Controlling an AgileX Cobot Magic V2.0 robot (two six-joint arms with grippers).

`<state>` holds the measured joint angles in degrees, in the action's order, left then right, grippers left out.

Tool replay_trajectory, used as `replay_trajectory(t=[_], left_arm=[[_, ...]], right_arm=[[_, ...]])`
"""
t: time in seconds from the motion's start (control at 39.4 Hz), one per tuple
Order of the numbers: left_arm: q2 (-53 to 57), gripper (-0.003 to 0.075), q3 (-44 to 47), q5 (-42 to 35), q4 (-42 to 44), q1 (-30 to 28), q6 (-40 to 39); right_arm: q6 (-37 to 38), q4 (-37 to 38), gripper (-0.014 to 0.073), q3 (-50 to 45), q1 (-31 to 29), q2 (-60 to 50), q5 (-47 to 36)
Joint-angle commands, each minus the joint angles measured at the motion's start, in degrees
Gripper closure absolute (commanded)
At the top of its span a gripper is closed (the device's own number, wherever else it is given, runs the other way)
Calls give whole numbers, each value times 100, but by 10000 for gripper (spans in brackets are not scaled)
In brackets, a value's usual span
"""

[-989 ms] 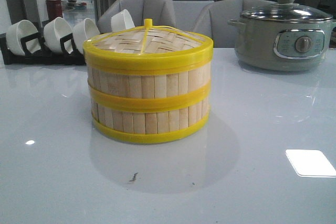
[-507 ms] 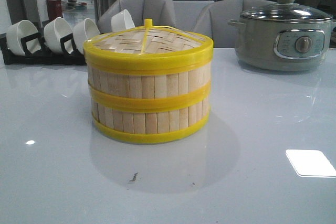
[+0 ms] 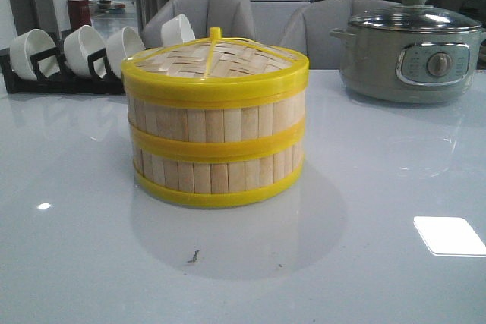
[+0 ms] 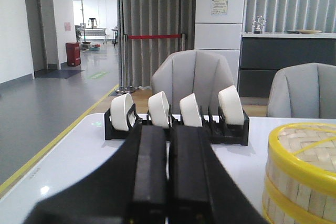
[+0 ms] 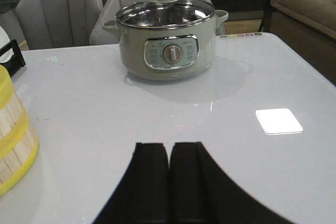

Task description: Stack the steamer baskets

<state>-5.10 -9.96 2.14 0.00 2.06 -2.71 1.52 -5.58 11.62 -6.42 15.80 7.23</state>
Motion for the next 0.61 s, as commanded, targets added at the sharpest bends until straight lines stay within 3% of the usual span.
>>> replay_trajectory(t=[0.0, 0.28, 0.33, 0.58], left_arm=[[209, 633, 163, -579, -42, -25, -29], [622, 633, 1060, -1113, -147, -33, -29], [622, 633, 1023, -777, -242, -33, -29], [622, 633, 1043, -842, -242, -33, -29]], right_arm=[[-7, -13, 527, 166, -43, 31, -508], [-7, -13, 527, 166, -43, 31, -503], [-7, -13, 527, 166, -43, 37, -505], [-7, -13, 527, 166, -43, 37, -505]])
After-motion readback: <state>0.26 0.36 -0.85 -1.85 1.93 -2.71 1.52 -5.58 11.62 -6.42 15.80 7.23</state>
